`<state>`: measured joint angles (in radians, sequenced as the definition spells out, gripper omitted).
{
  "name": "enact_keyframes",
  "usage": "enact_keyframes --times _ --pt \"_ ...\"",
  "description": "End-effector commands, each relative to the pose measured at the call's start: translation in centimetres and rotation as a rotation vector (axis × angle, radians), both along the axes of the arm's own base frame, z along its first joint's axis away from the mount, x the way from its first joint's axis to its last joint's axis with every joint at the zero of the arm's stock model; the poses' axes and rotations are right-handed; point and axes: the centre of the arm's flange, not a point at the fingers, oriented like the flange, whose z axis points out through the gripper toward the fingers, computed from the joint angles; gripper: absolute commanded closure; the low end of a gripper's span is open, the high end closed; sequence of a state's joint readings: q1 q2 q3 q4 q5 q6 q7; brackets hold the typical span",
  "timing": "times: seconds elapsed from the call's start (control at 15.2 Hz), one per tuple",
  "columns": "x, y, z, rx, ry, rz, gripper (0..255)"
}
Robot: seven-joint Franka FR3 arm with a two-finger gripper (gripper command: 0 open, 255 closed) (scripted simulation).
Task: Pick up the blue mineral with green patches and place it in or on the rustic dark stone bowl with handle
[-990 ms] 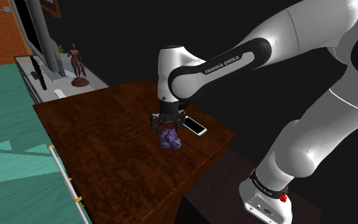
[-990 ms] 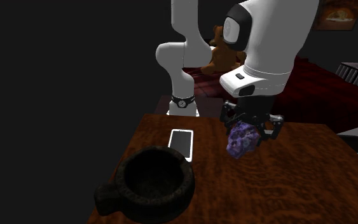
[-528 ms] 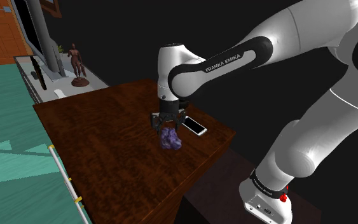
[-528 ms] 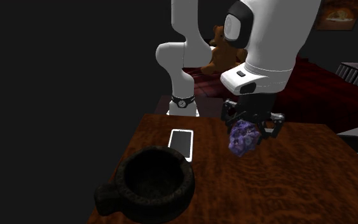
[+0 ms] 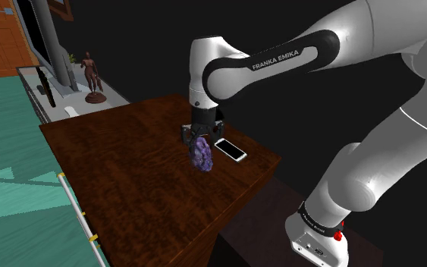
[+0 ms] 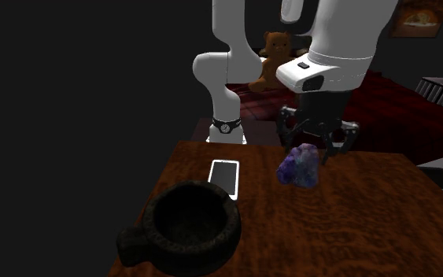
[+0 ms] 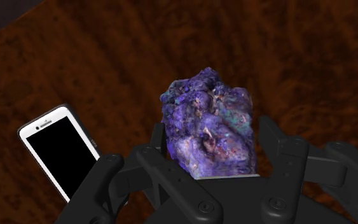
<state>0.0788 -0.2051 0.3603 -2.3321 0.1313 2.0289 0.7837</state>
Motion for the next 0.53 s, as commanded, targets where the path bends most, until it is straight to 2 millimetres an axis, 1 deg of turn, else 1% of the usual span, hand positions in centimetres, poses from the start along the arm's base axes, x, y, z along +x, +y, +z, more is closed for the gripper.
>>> enact_keyframes --times 0.0,0.46 --pt "0.1 -0.1 1.1 0.000 0.000 0.000 255" --pt "0.1 -0.1 4.8 0.000 0.000 0.000 255"
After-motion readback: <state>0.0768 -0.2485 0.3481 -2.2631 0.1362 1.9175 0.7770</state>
